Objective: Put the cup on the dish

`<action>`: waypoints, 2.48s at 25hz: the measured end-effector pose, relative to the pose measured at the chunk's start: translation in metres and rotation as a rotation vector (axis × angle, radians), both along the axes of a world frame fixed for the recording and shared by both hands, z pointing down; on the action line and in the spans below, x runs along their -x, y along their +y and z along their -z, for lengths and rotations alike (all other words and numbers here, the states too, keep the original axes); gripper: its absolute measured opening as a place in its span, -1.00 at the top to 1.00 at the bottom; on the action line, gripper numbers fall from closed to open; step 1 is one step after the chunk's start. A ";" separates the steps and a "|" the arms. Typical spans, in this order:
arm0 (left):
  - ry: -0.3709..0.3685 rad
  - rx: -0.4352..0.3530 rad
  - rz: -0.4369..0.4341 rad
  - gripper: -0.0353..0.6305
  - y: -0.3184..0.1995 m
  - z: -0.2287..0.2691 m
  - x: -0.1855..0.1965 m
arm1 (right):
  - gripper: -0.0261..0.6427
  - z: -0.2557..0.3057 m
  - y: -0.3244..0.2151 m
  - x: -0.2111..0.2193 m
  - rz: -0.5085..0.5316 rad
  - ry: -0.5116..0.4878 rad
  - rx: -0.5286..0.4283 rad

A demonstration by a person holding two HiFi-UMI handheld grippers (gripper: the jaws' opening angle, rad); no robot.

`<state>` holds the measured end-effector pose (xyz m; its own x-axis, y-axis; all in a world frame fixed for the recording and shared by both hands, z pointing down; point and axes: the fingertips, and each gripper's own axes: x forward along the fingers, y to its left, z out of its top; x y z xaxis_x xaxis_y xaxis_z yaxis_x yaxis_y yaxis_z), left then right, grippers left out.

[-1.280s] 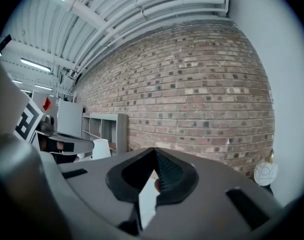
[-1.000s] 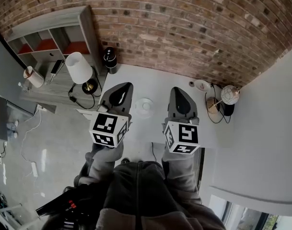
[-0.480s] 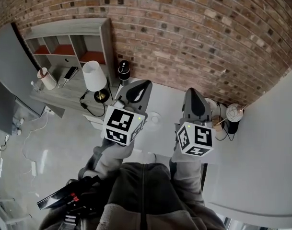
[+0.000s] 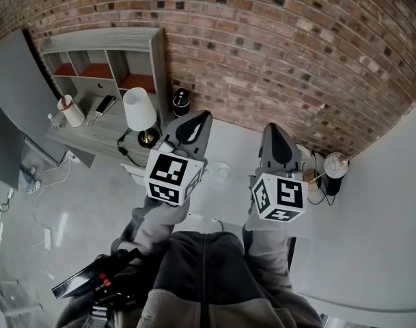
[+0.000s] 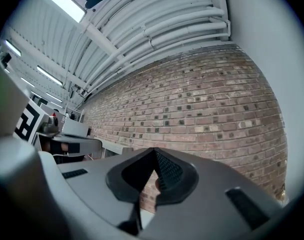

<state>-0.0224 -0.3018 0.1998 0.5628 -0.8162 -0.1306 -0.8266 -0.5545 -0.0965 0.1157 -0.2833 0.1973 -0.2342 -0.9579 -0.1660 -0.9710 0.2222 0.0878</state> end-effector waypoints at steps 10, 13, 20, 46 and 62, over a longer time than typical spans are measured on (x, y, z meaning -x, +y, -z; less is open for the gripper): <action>-0.017 -0.006 0.016 0.88 0.006 0.002 -0.002 | 0.92 0.002 0.009 0.000 0.009 0.014 -0.006; -0.018 -0.005 0.010 0.88 0.007 0.002 -0.004 | 0.92 0.004 0.011 -0.003 -0.005 0.015 -0.017; -0.024 0.005 0.028 0.88 0.009 -0.003 -0.002 | 0.92 0.004 0.016 -0.003 0.001 0.013 -0.021; -0.048 0.055 0.085 0.88 0.036 -0.023 0.005 | 0.92 -0.020 0.036 0.000 0.053 -0.004 0.030; -0.068 0.096 0.124 0.88 0.054 -0.044 -0.016 | 0.92 -0.040 0.050 -0.016 0.104 -0.003 0.059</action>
<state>-0.0063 -0.2476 0.2439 0.4616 -0.8870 -0.0137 -0.8828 -0.4578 -0.1055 0.1314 -0.2329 0.2370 -0.3327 -0.9364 -0.1112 -0.9426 0.3267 0.0689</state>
